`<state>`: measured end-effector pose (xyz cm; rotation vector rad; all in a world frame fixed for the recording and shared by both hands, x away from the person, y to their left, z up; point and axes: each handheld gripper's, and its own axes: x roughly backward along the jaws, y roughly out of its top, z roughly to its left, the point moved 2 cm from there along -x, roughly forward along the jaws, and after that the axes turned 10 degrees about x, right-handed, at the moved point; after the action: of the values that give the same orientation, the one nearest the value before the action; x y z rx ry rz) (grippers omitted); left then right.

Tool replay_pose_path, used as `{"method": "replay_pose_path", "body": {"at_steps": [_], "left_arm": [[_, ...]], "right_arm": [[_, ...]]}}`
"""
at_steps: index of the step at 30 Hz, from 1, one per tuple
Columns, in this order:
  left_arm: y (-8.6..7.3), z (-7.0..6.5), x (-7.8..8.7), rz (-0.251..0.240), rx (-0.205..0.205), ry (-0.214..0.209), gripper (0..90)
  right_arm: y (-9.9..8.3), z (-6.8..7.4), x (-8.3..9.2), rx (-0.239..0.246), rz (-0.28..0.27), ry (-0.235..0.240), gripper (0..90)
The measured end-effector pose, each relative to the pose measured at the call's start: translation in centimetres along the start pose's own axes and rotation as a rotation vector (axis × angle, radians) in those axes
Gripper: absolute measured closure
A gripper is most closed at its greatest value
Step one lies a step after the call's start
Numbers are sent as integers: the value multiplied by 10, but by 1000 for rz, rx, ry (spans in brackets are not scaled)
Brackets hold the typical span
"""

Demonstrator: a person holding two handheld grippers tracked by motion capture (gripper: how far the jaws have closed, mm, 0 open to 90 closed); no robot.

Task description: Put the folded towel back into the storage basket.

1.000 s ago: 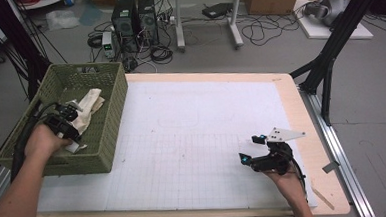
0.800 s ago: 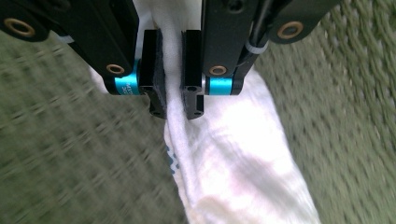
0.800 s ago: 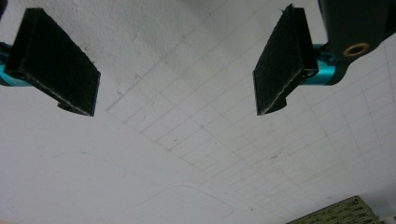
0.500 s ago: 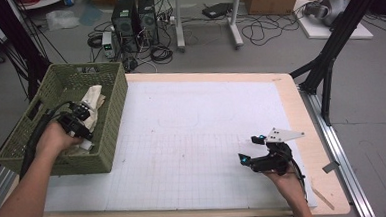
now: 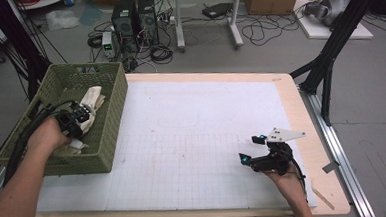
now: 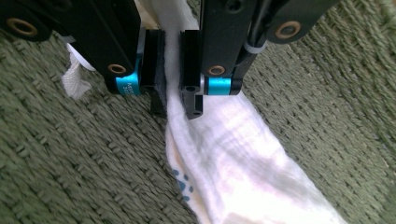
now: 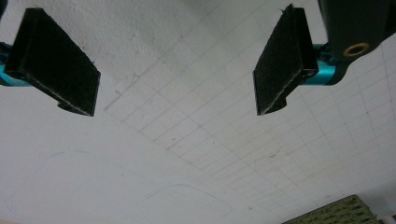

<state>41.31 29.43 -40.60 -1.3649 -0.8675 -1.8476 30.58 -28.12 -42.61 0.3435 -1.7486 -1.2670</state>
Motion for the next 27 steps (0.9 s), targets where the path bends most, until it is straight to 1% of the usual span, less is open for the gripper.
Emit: {"method": "replay_pose_path", "body": {"at_steps": [1, 2, 4, 6, 7, 9, 10, 11, 13, 14, 16, 17, 18, 19, 20, 21, 23, 24, 25, 26, 27], "left_arm": [[-1, -1, -3, 4, 8, -29, 810], [-1, -1, -7, 0, 24, -47, 764], [-3, 1, -10, -20, 76, -79, 613], [-6, 4, -7, -39, 88, -94, 568], [-7, 5, -5, -65, 109, -99, 535], [-9, 10, 2, -110, 126, -114, 516], [-11, 13, 9, -140, 131, -132, 511], [-13, 17, 15, -177, 149, -143, 507], [-16, 23, 21, -208, 166, -155, 511], [-18, 25, 24, -219, 168, -157, 536], [-22, 28, 26, -217, 161, -157, 618], [-25, 28, 25, -210, 146, -169, 671], [-26, 28, 24, -204, 138, -171, 738], [-29, 28, 22, -190, 133, -172, 745], [-30, 28, 20, -182, 127, -181, 784], [-32, 27, 16, -168, 119, -188, 796], [-32, 24, 9, -122, 88, -191, 799], [-31, 22, 8, -110, 60, -190, 798], [-30, 19, 7, -105, 38, -199, 791], [-29, 17, 5, -92, 24, -219, 784], [-28, 16, 3, -74, 4, -219, 770]], "right_arm": [[0, 1, 0, -9, 4, 3, 140], [0, 1, 0, -2, 2, 4, 140], [1, 1, 0, -2, -1, -2, 140], [0, 0, 1, -5, -2, -1, 140], [0, 0, 1, -4, -3, -4, 140], [0, -1, 1, -8, -1, -1, 140], [0, -1, 0, -8, -1, -2, 140], [0, 0, 0, -5, 0, 0, 140], [1, 1, -1, -2, 3, 1, 140], [1, 1, -2, -2, 2, 2, 140], [1, 1, -1, -1, 3, 1, 140], [1, 1, -1, -2, 2, 0, 140], [1, 1, -1, -5, 4, 1, 140], [1, 0, -1, -5, 4, 1, 140], [1, 0, -1, -5, 4, 1, 140], [1, 0, -1, -3, 5, 0, 140], [1, 1, -2, -3, 8, 2, 140], [1, 1, -2, -1, 7, 2, 140], [1, 1, -3, -2, 8, 3, 140], [1, 1, -2, -2, 7, 3, 140], [1, 1, -2, -6, 9, 3, 140]]}}
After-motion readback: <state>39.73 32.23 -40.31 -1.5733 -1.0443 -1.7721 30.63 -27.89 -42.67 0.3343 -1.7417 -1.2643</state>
